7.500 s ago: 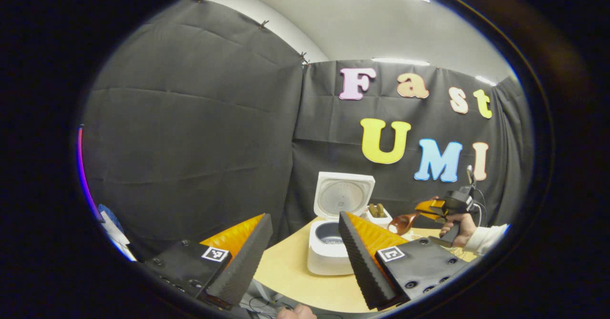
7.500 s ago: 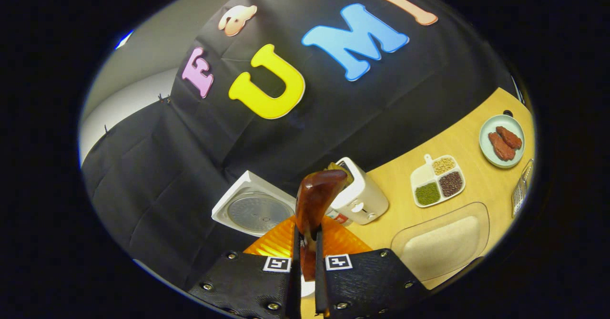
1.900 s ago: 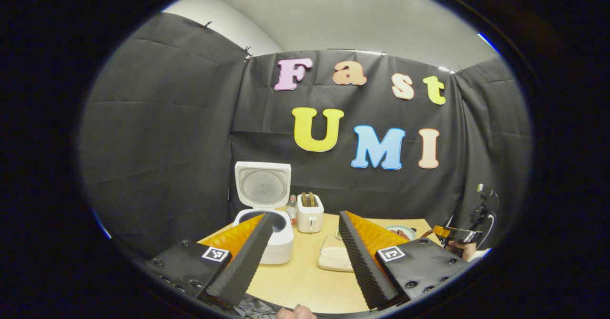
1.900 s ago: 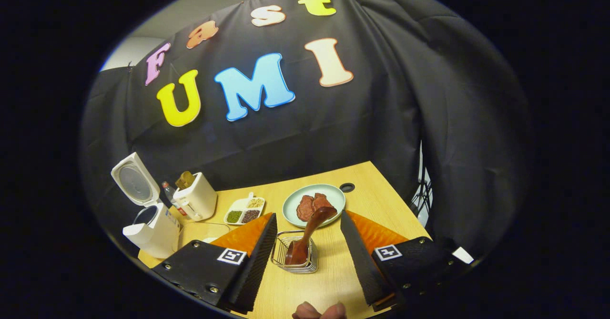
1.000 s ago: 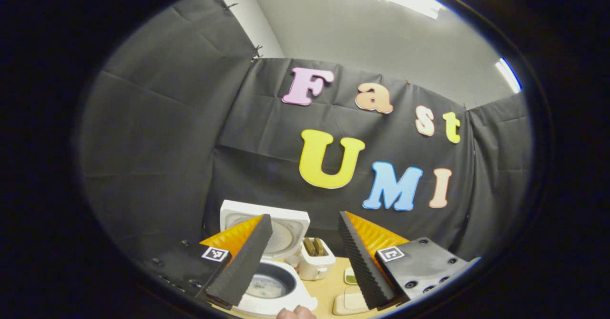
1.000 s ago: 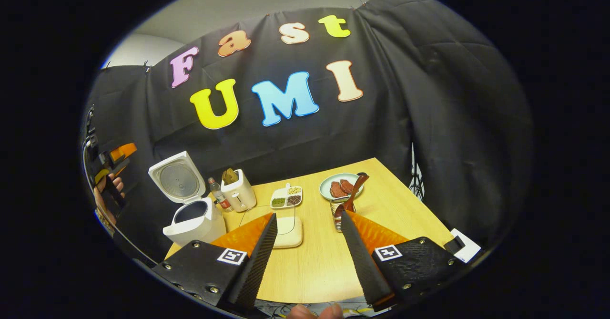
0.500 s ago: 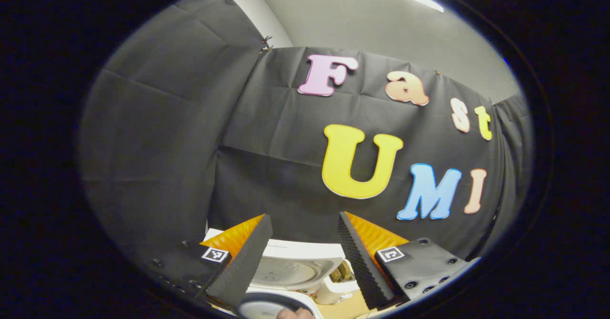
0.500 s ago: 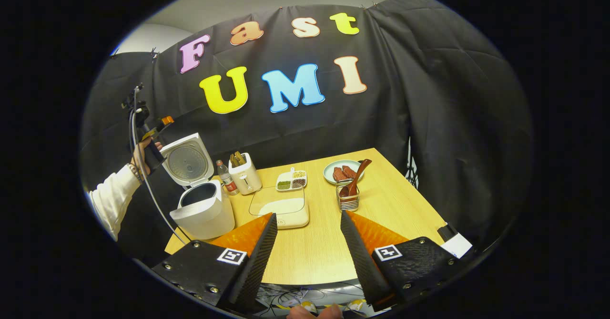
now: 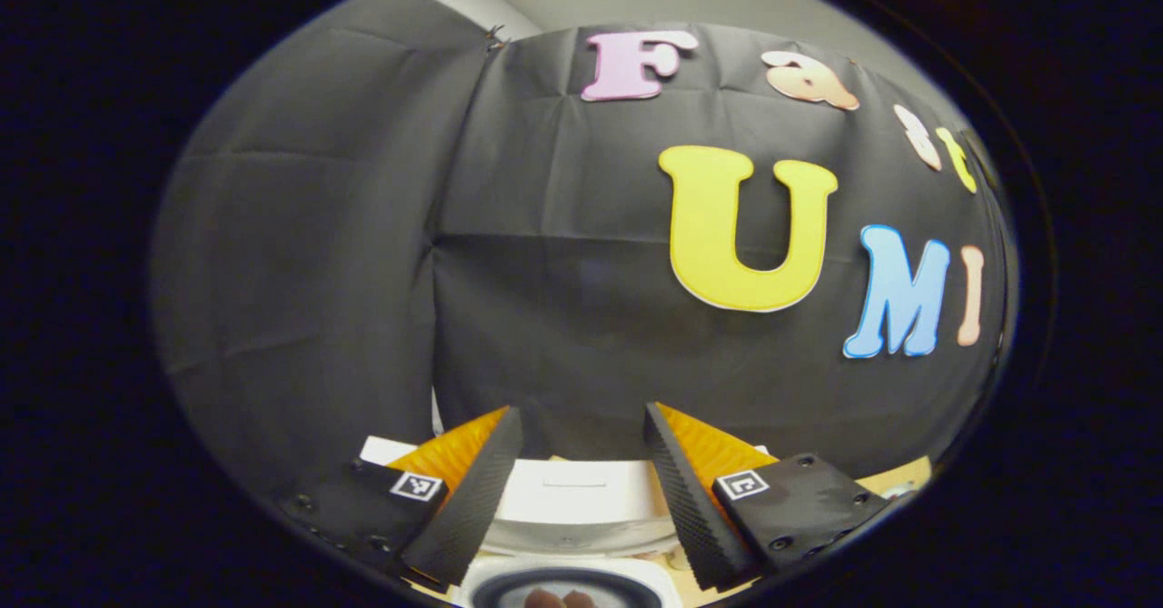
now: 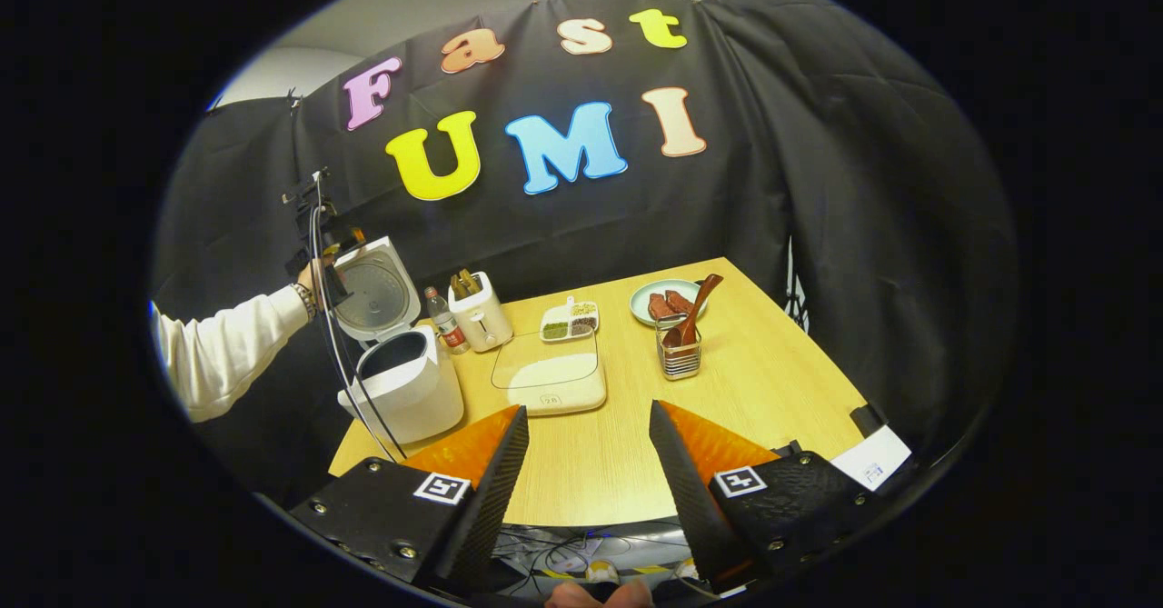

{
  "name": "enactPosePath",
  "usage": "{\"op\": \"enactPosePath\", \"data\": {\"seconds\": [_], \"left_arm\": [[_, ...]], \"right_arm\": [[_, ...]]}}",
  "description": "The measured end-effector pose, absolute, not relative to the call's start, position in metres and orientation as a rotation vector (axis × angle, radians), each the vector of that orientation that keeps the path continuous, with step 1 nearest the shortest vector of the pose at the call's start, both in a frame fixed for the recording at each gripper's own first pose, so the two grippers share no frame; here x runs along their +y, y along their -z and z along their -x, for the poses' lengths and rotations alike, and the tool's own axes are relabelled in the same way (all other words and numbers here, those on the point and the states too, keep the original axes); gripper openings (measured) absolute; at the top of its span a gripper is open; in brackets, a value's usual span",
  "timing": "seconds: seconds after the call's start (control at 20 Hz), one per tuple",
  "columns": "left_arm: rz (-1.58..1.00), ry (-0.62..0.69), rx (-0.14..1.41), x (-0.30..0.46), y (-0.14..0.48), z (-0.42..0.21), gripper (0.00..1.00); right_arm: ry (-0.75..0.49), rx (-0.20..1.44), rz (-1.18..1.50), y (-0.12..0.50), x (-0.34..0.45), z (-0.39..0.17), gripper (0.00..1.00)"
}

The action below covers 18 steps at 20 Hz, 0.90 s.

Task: Close the left gripper, press the button to open the rice cooker; take a wooden spoon from the chopstick holder with the right hand, scoop a spoonful of rice and pour it into the rice cooker, then put the wooden spoon back into the chopstick holder.

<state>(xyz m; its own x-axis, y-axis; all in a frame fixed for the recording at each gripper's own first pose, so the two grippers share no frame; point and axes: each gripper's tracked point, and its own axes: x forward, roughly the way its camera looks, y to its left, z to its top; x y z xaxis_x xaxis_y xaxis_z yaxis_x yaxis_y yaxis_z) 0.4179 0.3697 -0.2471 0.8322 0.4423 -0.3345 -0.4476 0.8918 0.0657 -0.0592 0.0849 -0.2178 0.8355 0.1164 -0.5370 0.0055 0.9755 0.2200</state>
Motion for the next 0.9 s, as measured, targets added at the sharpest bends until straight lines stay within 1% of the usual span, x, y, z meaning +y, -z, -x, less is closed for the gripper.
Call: {"op": "enactPosePath", "data": {"seconds": [0.05,0.15,0.2,0.3,0.45,0.6,0.65,0.75,0.8,0.85,0.9], "left_arm": [[-0.019,-0.465,0.368,0.369,0.250,-0.417,0.98],[-0.012,-0.466,0.367,0.368,0.249,-0.415,0.98],[0.001,-0.464,0.356,0.366,0.247,-0.413,1.00],[-0.017,-0.458,0.339,0.355,0.244,-0.398,0.94],[-0.036,-0.459,0.296,0.330,0.245,-0.364,0.94],[-0.062,-0.452,0.270,0.304,0.260,-0.313,0.94],[-0.057,-0.453,0.270,0.297,0.264,-0.303,0.94],[-0.045,-0.457,0.288,0.288,0.279,-0.280,0.98],[-0.045,-0.458,0.298,0.282,0.288,-0.269,0.98],[-0.047,-0.457,0.305,0.275,0.296,-0.260,0.94],[-0.044,-0.455,0.307,0.270,0.303,-0.251,0.97]], "right_arm": [[-0.062,0.584,-0.219,0.220,0.086,0.059,0.82],[-0.068,0.596,-0.236,0.224,0.086,0.059,0.83],[-0.071,0.603,-0.248,0.227,0.087,0.058,0.82],[-0.076,0.607,-0.271,0.227,0.089,0.057,0.83],[-0.084,0.606,-0.263,0.227,0.089,0.054,0.82],[-0.092,0.613,-0.271,0.231,0.089,0.053,0.82],[-0.093,0.614,-0.273,0.232,0.089,0.052,0.83],[-0.095,0.622,-0.267,0.235,0.089,0.053,0.83],[-0.097,0.626,-0.262,0.237,0.089,0.054,0.82],[-0.101,0.629,-0.259,0.238,0.089,0.054,0.82],[-0.104,0.632,-0.258,0.239,0.090,0.055,0.82]]}}
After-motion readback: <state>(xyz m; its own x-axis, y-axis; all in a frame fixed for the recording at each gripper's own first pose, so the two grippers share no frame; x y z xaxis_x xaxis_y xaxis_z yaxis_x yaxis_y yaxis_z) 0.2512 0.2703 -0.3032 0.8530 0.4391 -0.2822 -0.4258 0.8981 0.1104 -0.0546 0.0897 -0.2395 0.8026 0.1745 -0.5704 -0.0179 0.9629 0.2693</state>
